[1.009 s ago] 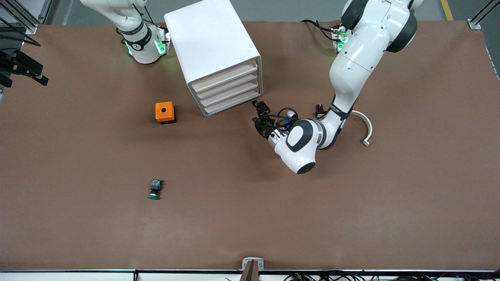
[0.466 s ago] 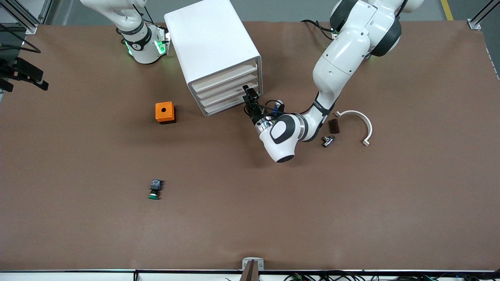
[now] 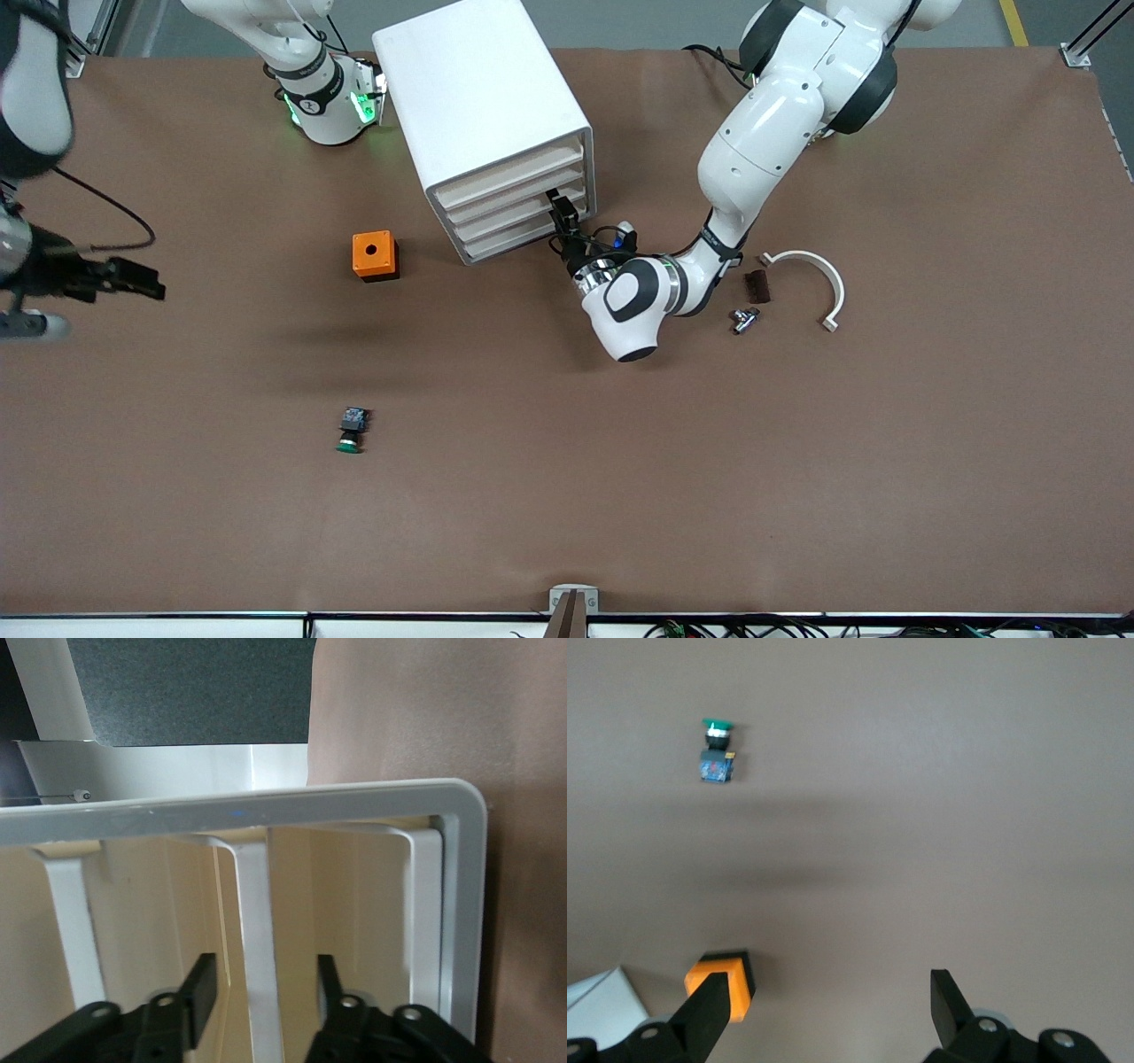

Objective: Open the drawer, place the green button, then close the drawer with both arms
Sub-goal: 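Grip the drawer with the left gripper while the right gripper reaches the button, then pull the drawer open with the left gripper while the right gripper grasps the button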

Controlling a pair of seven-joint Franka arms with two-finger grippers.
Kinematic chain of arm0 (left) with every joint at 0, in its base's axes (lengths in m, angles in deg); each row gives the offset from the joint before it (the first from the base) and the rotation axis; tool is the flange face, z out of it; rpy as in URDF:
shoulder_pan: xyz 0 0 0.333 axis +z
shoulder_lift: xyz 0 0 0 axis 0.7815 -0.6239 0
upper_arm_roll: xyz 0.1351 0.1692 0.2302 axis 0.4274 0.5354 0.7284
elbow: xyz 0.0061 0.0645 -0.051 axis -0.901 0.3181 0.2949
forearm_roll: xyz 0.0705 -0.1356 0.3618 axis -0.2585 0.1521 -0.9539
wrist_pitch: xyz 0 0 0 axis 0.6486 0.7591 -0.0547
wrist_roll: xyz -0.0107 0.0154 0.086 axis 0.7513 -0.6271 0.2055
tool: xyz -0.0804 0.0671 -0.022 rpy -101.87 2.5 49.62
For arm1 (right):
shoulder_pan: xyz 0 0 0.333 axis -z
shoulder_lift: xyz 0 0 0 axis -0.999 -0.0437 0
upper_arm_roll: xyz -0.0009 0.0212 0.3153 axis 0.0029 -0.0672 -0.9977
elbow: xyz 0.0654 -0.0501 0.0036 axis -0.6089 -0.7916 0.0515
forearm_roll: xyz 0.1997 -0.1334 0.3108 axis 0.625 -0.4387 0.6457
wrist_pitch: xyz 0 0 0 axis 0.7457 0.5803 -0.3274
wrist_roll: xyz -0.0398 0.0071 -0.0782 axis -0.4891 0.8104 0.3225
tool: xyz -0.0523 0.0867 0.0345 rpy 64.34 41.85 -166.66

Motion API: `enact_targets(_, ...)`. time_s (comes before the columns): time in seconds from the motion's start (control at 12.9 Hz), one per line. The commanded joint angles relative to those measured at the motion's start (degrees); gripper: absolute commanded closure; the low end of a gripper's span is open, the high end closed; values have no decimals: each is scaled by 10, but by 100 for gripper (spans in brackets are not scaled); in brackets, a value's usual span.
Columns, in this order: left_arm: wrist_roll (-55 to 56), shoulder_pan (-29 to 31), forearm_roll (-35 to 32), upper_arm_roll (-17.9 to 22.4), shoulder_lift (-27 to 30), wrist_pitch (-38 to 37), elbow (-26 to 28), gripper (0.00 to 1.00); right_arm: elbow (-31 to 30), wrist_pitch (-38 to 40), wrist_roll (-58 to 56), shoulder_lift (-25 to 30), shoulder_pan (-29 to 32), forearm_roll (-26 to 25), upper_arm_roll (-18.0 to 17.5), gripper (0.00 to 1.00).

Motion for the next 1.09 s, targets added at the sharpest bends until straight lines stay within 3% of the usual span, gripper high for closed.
enact_targets(0.0,12,-12,14,2,-3,-8,-7,70,14,-60,7,-63,-11,7,-7,0)
enact_targets(0.31,17,-15,15,2,-3,-8,-8,85,4,-135,108,-115,-44,24,-7,0)
enact_targets(1.01,19,28,14,8,4,-7,-11,90,-4,-277,250,-232,-106,24,-7,0)
